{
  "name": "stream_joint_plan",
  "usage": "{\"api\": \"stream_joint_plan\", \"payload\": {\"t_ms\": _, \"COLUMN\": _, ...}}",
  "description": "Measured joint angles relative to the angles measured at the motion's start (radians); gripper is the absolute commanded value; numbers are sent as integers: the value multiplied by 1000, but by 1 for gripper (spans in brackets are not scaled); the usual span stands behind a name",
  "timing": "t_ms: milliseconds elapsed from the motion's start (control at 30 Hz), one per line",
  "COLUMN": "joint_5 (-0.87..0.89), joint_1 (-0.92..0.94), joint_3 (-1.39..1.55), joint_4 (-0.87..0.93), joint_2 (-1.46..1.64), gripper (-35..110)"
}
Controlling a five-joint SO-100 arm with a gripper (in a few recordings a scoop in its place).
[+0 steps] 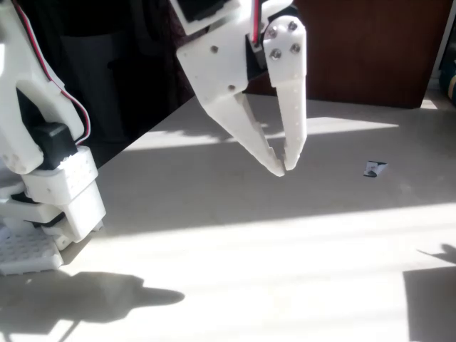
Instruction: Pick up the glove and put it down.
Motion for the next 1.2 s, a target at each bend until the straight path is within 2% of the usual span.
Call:
{"api": "stream_joint_plan", "payload": {"t_ms": 567, "joint_5": 0, "joint_1": 0, "joint_3": 617, "joint_4": -12, "joint_2": 574, "gripper": 0}}
{"api": "stream_joint_plan", "payload": {"t_ms": 933, "joint_5": 0, "joint_1": 0, "joint_3": 923, "joint_4": -411, "joint_2": 781, "gripper": 0}}
{"api": "stream_joint_plan", "payload": {"t_ms": 1200, "joint_5": -2, "joint_1": 0, "joint_3": 1169, "joint_4": -460, "joint_2": 1039, "gripper": 0}}
